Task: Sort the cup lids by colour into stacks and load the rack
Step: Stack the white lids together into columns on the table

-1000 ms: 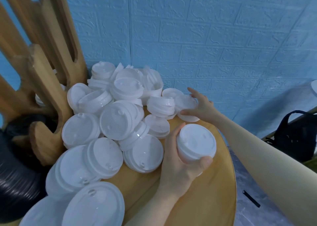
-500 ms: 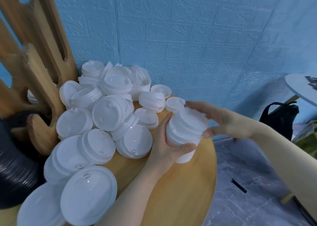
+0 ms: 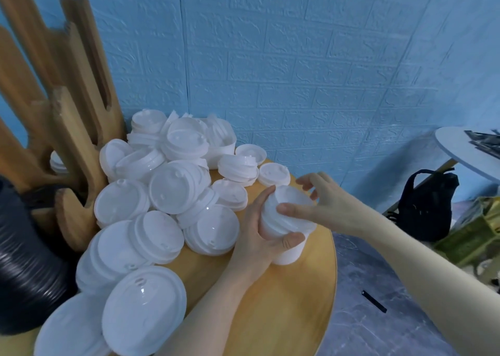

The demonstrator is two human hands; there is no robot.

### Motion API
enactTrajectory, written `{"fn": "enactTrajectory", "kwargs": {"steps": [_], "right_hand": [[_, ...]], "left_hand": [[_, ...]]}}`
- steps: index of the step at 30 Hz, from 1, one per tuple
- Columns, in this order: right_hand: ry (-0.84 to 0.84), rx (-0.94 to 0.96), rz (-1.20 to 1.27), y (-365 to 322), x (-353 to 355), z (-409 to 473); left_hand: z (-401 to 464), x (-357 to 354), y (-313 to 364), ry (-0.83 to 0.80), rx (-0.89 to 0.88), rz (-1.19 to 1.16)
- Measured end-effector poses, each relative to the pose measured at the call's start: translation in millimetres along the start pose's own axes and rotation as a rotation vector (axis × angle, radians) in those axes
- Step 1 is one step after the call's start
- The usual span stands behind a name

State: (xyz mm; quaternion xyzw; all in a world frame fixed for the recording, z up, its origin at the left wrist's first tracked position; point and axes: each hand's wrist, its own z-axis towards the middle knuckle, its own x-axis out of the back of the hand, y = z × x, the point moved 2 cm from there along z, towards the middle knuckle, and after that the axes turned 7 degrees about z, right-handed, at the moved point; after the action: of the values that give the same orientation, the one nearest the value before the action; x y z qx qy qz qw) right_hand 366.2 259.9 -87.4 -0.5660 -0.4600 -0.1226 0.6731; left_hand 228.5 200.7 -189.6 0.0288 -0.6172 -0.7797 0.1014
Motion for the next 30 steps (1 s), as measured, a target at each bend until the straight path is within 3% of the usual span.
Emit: {"fn": "enactTrajectory", "kwargs": {"steps": [4,9,12,19,23,30], "right_hand": [[-0.072,0.046,-0.055,-6.5,4.4,5.3],[-0.503,0.259,-0.099,-9.5,14.9,9.1],[-0.585,0.280,-0.059,-5.5,18.8,13.7],[-0.437,0.326,0.145,17.3,0.7,7.9],[-0.321,0.336,0.495,26.9,-18.2,-4.0],[-0.270,0.364,0.608,30.2,-30.0,-3.2]], "left_hand": [[0.7,0.6,-0.1,-0.018,0.012,-0.030],[1.2,0.4,2.3,-0.053,-0.006,-0.053],[-0.5,0.9,6.3,-0.055,-0.006,-0.030],[-0.7,0.4,2.9,-0.018,-0.013,-0.056],[-0.1,0.2,3.1,-0.019,-0.010,-0.053],[-1.7,3.8,3.4,-0.034,0.000,-0.070]]}}
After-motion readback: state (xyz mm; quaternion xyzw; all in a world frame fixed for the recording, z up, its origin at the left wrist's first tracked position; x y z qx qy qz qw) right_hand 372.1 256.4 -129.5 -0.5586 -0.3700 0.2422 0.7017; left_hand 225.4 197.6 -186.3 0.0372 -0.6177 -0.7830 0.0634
